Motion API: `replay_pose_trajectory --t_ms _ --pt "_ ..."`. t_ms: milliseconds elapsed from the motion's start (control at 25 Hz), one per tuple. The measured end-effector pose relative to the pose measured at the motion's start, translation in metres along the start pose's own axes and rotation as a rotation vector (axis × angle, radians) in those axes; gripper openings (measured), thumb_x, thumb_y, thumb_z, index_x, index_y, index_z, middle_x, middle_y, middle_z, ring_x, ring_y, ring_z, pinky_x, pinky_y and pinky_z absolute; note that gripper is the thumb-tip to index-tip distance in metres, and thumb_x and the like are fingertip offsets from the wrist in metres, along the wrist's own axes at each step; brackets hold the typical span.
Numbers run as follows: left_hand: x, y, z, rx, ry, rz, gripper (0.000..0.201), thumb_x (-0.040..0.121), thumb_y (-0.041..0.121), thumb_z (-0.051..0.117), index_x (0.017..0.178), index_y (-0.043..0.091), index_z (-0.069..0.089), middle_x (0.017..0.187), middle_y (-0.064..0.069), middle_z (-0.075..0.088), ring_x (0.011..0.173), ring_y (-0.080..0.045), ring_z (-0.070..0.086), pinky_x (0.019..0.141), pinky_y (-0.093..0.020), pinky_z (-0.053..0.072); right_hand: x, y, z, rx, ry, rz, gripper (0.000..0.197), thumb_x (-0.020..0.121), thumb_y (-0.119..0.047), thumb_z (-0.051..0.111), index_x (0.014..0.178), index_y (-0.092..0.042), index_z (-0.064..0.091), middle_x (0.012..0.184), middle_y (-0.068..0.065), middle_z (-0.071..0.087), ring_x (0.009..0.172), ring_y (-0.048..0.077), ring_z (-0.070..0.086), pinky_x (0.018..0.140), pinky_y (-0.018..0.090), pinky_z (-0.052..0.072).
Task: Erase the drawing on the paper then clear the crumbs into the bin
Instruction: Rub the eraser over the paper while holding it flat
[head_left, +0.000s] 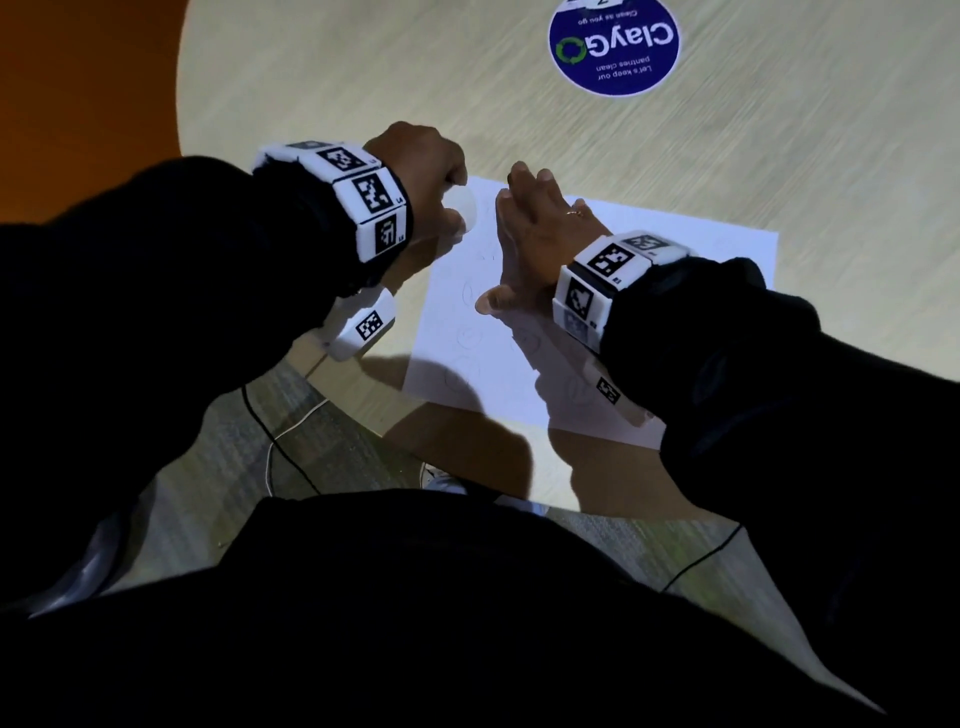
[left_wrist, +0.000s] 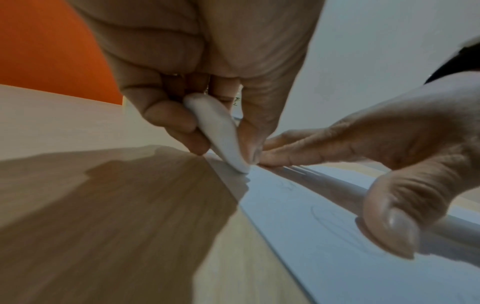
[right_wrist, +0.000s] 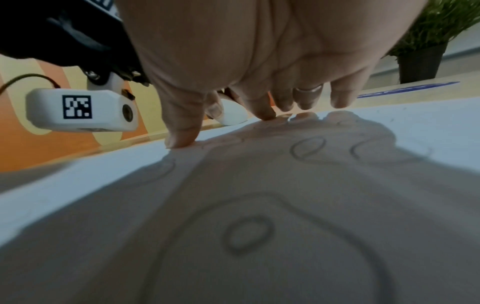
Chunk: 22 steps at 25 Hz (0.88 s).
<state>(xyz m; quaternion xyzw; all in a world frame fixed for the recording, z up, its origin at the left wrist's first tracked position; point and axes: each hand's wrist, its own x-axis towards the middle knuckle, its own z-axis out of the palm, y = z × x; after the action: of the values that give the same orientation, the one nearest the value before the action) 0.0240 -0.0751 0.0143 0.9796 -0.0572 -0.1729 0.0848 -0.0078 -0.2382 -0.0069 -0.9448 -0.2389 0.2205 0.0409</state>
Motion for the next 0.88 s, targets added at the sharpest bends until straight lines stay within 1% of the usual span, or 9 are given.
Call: replay_pose_trajectory --t_ms 80,160,320,360,480,520,600,680,880 --pt "0.002 0.004 -0.005 0.014 -0.004 0.017 0.047 0.081 0.03 0.075 0.122 0.011 0.06 0.118 -0.01 0.061 0.112 -0.031 0.053 0.083 -0.034 0.04 -0.001 0.0 0.005 0.006 -0.003 -0.003 0.124 0.061 -0.084 0.043 0.149 -0.004 0.01 0.159 0.009 0.0 0.146 0.028 0.004 0.111 0.054 0.024" --pt "0.001 0.007 -0.007 0.005 0.003 0.029 0.047 0.081 0.03 0.074 0.122 0.011 0.06 0.119 -0.009 0.061 0.112 -0.031 0.053 0.083 -0.033 0.04 0.0 0.001 0.006 0.023 -0.012 0.001 0.127 0.057 -0.086 0.034 0.15 -0.006 0.006 0.16 0.007 -0.001 0.147 0.028 0.002 0.112 0.054 0.02" --pt "-0.017 0.012 0.008 0.045 -0.06 0.079 0.051 0.078 0.032 0.077 0.123 0.014 0.061 0.117 -0.007 0.061 0.109 -0.029 0.054 0.085 -0.035 0.042 0.0 0.004 0.001 0.032 -0.061 0.003 0.113 0.074 -0.073 0.053 0.151 -0.009 0.0 0.159 0.006 -0.009 0.147 0.027 -0.005 0.114 0.054 0.013" --pt "-0.018 0.013 0.009 0.048 -0.059 0.083 0.05 0.078 0.033 0.077 0.122 0.015 0.061 0.117 -0.008 0.06 0.109 -0.029 0.054 0.084 -0.034 0.042 0.0 0.004 0.001 0.03 -0.067 0.004 0.115 0.073 -0.074 0.051 0.151 -0.009 0.0 0.159 0.006 -0.009 0.147 0.027 -0.005 0.114 0.054 0.014" --pt "-0.008 0.012 0.0 -0.02 0.017 0.029 0.048 0.078 0.031 0.077 0.12 0.015 0.062 0.12 -0.011 0.059 0.113 -0.032 0.053 0.088 -0.035 0.042 0.0 0.0 0.0 0.008 -0.061 0.013 0.137 0.041 -0.088 0.025 0.152 -0.009 0.004 0.16 0.006 -0.005 0.147 0.027 0.0 0.112 0.054 0.018" --pt "-0.007 0.011 0.0 -0.029 0.019 0.019 0.048 0.077 0.031 0.077 0.12 0.015 0.062 0.12 -0.011 0.059 0.113 -0.032 0.053 0.088 -0.036 0.042 0.0 0.0 -0.001 0.021 -0.075 0.02 0.133 0.047 -0.088 0.033 0.152 -0.01 0.003 0.16 0.006 -0.005 0.147 0.027 -0.001 0.113 0.054 0.016" --pt "-0.013 0.011 0.008 -0.011 -0.018 0.026 0.051 0.076 0.033 0.078 0.121 0.015 0.062 0.119 -0.009 0.06 0.112 -0.031 0.053 0.089 -0.036 0.043 0.0 0.003 -0.002 0.042 -0.086 0.018 0.115 0.073 -0.07 0.058 0.152 -0.01 0.0 0.159 0.006 -0.008 0.147 0.027 -0.004 0.114 0.054 0.013" --pt "-0.021 0.01 0.014 0.001 -0.039 0.054 0.051 0.077 0.033 0.078 0.122 0.015 0.061 0.116 -0.008 0.059 0.111 -0.029 0.053 0.088 -0.036 0.044 0.0 0.004 -0.004 0.029 -0.075 0.012 0.112 0.077 -0.061 0.064 0.151 -0.008 -0.001 0.159 0.006 -0.009 0.147 0.027 -0.006 0.114 0.054 0.013" --pt "-0.013 0.01 0.005 -0.021 -0.007 0.051 0.05 0.077 0.032 0.077 0.121 0.013 0.062 0.115 -0.01 0.06 0.11 -0.031 0.053 0.087 -0.036 0.043 0.002 0.002 -0.002 0.02 -0.078 0.009 0.111 0.077 -0.061 0.063 0.151 -0.007 -0.001 0.159 0.006 -0.01 0.147 0.027 -0.006 0.114 0.054 0.014"
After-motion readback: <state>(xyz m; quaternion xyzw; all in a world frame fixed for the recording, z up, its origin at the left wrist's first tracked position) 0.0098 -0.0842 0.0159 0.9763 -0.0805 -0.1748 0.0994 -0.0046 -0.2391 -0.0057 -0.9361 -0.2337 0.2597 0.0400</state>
